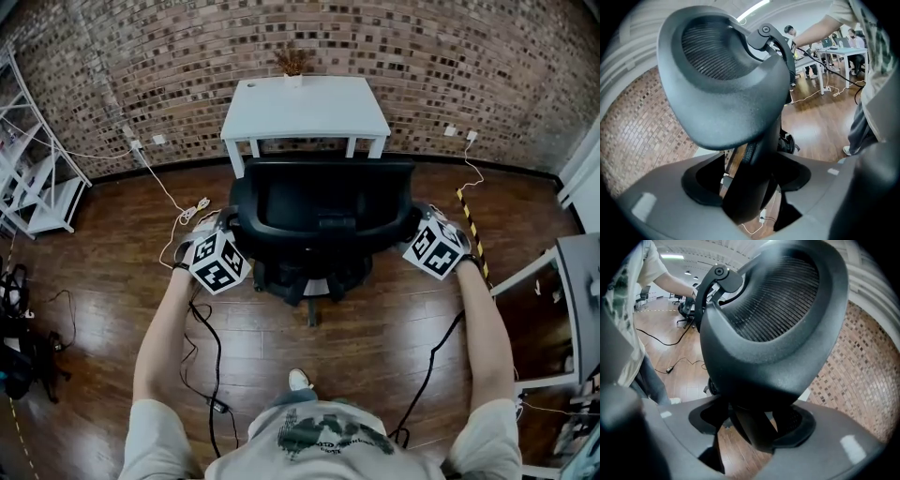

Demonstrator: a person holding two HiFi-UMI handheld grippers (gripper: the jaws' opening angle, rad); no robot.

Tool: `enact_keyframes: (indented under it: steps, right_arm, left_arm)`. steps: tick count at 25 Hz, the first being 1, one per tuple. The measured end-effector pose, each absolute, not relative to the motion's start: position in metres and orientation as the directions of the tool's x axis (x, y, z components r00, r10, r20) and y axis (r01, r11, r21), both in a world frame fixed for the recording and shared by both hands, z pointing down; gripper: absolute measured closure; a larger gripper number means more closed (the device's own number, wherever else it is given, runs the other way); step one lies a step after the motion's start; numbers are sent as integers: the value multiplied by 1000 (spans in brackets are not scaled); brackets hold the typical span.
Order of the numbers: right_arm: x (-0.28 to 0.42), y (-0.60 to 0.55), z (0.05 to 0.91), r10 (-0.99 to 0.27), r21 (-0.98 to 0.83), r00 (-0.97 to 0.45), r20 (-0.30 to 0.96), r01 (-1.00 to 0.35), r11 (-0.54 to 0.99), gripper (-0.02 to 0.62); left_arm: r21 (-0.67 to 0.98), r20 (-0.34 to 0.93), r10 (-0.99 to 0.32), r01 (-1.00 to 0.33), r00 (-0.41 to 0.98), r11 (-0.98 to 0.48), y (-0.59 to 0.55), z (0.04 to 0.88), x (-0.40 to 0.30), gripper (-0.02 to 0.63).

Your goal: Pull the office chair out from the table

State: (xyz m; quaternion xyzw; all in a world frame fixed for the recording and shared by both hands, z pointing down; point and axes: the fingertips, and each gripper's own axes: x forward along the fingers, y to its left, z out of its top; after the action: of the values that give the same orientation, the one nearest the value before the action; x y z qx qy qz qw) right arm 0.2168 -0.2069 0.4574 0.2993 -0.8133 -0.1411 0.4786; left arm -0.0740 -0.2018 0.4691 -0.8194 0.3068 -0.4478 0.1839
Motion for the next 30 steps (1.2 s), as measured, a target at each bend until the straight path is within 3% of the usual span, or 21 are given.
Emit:
enact_keyframes:
  steps: [7, 13, 20, 30]
  right_arm:
    - [233, -199, 446, -773, 631, -277, 571, -454, 629, 316]
    - [243, -175, 431, -852, 639, -239, 465, -575, 510, 443]
    - [232, -105, 413, -914, 578, -246, 323, -713, 396, 564]
    - [187, 16, 401, -925, 439, -327, 195, -814, 380, 595]
  left_arm:
    - [-630, 522, -752, -412, 402, -658, -190, 454, -81, 288]
    - [-568, 396, -821, -593, 411, -571, -160, 437, -84, 306]
    - [-471, 270, -857, -716, 439, -515, -82, 426, -40, 448]
    - [-275, 143, -824, -778, 548, -565, 37, 402, 37, 551]
